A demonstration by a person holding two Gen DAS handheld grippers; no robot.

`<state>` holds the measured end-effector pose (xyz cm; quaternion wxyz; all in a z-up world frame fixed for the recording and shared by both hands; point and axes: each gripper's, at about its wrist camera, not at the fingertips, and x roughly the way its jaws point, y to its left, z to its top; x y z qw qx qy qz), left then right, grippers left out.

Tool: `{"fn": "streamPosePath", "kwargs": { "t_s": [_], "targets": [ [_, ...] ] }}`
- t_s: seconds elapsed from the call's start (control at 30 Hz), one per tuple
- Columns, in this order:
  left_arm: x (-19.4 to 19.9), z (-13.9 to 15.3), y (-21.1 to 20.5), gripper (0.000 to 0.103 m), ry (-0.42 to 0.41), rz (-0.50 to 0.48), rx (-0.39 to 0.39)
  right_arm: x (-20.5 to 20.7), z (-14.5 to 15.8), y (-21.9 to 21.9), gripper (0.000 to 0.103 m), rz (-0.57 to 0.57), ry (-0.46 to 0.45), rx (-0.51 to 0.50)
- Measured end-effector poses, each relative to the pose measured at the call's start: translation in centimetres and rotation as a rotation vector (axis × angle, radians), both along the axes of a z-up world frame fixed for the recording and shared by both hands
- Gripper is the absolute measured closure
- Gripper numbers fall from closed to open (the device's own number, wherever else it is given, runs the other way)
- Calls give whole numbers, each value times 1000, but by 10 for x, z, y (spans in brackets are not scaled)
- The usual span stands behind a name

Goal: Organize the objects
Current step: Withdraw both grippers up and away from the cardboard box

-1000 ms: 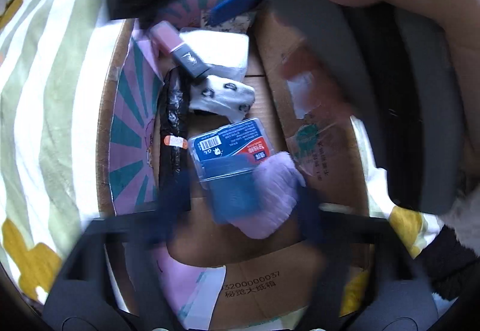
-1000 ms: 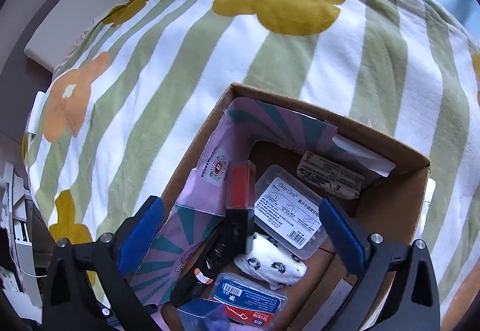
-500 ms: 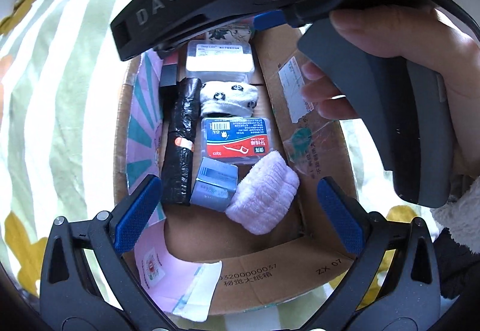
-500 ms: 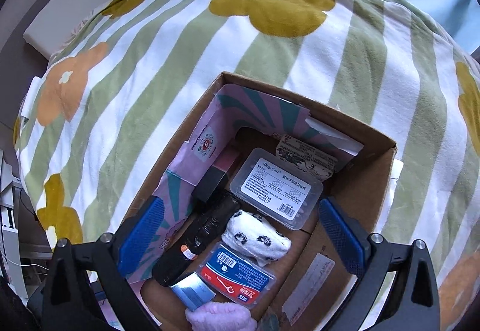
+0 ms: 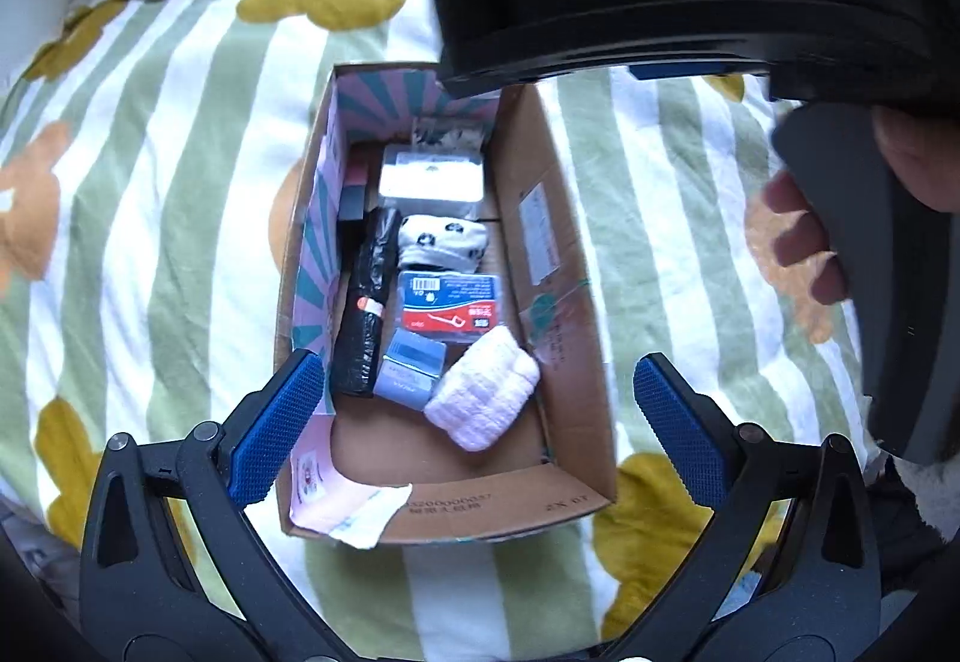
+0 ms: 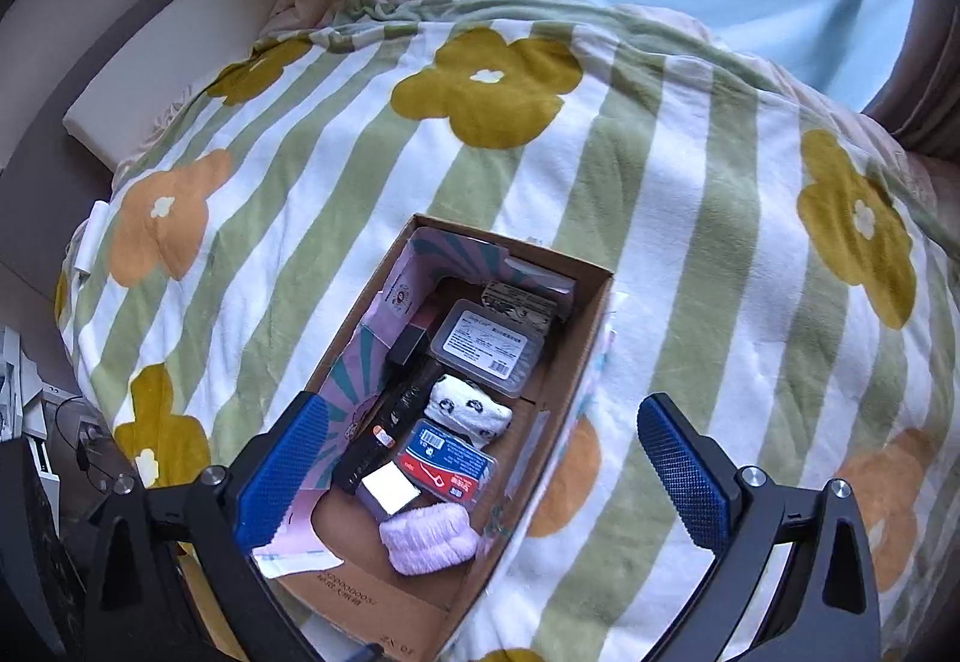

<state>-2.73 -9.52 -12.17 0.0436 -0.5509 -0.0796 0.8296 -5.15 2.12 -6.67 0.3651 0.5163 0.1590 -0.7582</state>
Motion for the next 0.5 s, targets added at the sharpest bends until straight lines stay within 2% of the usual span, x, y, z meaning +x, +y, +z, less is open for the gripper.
{"fn": "streamPosePath", "kwargs": {
  "t_s": [0.07, 0.23, 0.5],
  "targets": [
    [2, 13, 5, 0, 10, 5, -25, 4, 16, 20, 1, -27, 20, -3],
    [9, 54, 16, 0, 44, 30, -10, 8, 44, 78, 1, -115, 42, -1],
    [5, 84, 45, 0, 87, 45, 5, 14, 56, 167, 1, -268, 78, 59]
  ]
}}
